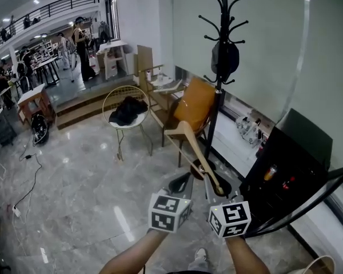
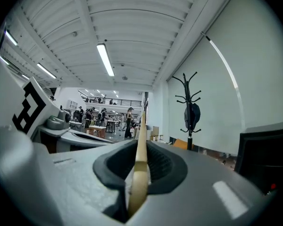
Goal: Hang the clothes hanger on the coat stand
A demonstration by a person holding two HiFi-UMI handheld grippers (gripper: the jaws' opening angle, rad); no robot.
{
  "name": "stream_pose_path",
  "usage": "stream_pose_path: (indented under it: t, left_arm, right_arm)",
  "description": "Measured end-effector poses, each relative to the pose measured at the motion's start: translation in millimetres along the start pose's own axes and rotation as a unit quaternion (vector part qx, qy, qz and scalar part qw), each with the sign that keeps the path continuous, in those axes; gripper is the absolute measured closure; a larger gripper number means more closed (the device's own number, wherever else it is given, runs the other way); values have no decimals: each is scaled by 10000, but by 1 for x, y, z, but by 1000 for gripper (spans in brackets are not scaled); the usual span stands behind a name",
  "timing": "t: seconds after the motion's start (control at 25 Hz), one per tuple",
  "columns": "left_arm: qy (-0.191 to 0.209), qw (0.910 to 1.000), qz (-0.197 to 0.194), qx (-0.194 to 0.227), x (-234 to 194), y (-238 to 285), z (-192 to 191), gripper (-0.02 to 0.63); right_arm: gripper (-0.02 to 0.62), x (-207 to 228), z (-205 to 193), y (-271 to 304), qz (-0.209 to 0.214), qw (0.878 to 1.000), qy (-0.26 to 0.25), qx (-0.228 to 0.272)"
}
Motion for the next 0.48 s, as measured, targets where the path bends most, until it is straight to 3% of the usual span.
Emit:
stream_pose_path:
  t: [0.48]
  left_arm:
    - [-31, 9999, 112, -83, 9, 125, 3, 601]
  right_arm:
    - [537, 112, -11, 60, 160, 9998, 117, 67]
Point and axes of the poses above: the fingertips, and each gripper's own axes: y forward along the fingers, x to its right, z out of its top, the point moved 5 cm from there along -y, backward along the fingers, and after that the axes turned 12 degrees about x, right-handed, at the moved point
